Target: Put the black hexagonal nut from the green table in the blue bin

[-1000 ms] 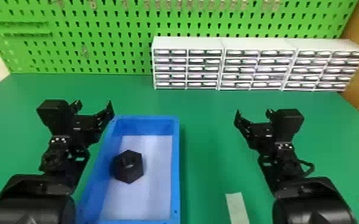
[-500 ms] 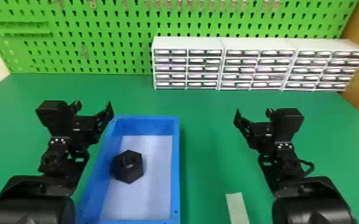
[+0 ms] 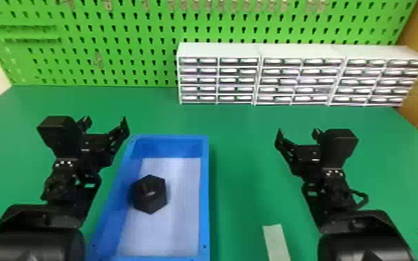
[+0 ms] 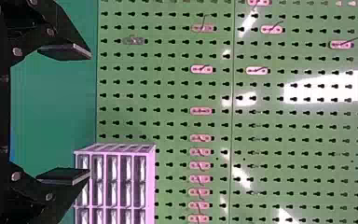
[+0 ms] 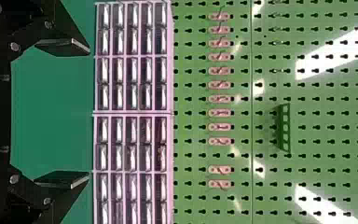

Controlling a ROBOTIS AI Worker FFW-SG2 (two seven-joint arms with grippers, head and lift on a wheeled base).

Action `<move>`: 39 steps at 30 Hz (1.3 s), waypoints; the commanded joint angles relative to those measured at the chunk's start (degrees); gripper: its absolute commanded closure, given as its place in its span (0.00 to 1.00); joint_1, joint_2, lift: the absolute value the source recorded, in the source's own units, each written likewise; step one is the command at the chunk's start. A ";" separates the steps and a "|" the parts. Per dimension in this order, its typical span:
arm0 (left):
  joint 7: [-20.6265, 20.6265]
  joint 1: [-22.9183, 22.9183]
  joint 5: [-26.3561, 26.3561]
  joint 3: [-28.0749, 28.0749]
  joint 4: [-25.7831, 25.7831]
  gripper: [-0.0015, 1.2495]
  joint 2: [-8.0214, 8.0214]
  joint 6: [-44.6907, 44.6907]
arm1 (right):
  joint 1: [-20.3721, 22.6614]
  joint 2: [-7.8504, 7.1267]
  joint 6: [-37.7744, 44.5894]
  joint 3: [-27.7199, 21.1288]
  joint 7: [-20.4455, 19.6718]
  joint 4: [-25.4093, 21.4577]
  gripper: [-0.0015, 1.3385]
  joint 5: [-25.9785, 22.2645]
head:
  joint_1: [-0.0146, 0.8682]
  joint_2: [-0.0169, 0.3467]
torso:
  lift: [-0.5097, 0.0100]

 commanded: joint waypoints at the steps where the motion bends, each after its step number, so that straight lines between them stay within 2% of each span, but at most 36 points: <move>1: 0.08 0.00 0.00 0.07 0.00 0.29 0.00 0.00 | 0.04 0.06 0.04 -0.05 0.00 0.00 0.25 0.01 | 0.79 0.19 | 0.79; 39: 0.43 0.00 0.00 -0.37 0.00 0.29 0.00 0.00 | -0.31 -0.02 0.04 -0.14 0.00 0.00 0.25 -0.34 | 0.79 0.19 | 0.79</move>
